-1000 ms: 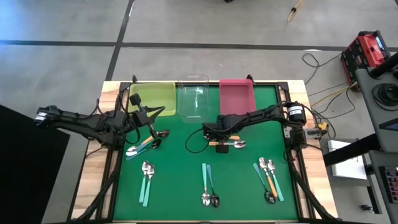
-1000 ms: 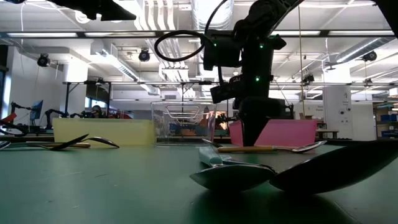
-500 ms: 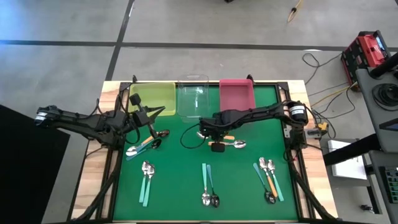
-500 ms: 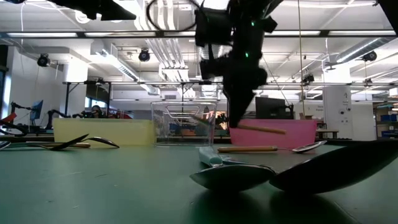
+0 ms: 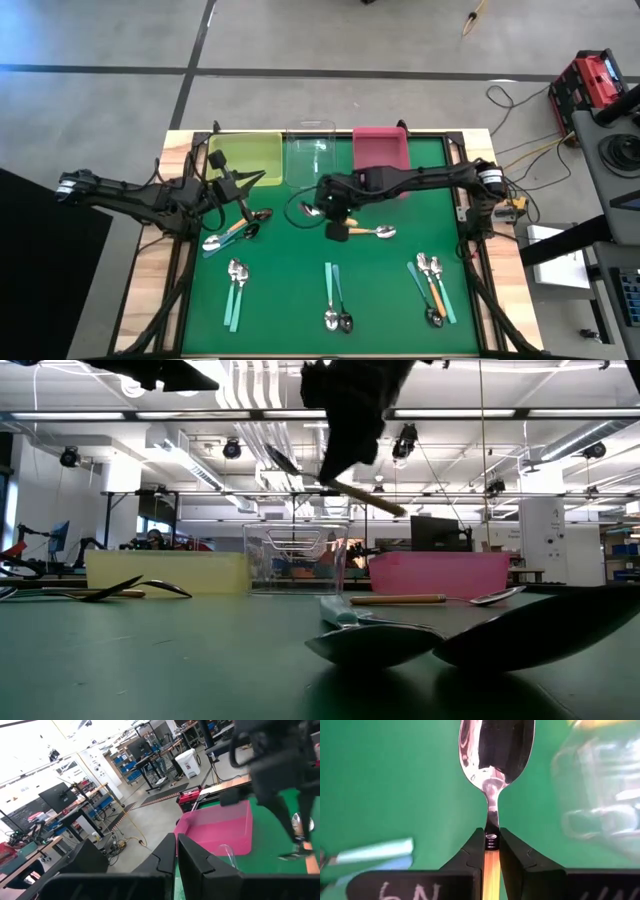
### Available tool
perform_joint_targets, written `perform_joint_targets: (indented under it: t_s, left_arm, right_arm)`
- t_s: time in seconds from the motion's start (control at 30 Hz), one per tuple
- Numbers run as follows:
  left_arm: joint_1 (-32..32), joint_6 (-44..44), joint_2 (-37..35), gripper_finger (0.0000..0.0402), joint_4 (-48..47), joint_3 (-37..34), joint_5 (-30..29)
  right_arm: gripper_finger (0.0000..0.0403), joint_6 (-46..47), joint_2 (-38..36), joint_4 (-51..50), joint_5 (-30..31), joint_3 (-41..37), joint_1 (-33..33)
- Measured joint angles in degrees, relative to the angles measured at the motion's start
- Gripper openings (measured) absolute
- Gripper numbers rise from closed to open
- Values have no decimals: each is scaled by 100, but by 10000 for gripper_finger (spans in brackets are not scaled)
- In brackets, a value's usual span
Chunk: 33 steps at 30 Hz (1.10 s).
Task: Sort silverware by color (type)
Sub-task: Put the yellow spoon into the red bin
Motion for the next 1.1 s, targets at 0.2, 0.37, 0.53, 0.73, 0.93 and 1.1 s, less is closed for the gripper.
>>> perform_joint_targets:
  t_s: [0.2,0.37,0.53,0.73,0.93,1.1]
  left_arm:
    - [0,1,-1,0,2,0,0]
    - [1,2,0,0,2,0,0]
    - [2,2,0,0,0,0,0]
    - [0,4,0,0,-2,0,0]
    - [0,48,0,0,-12,0,0]
    - [1,48,0,0,-17,0,0]
  right_arm:
    - [25,418,-6,-19,754,642,-300]
    - [25,1415,-7,-501,1004,1101,-842]
    - [26,2165,-8,-1550,996,1374,-1501]
    - [27,2776,-15,-2982,1006,1275,-2167]
    - [27,2894,-15,-3271,986,814,-2466]
    - [27,3362,-15,-2741,1062,454,-2725]
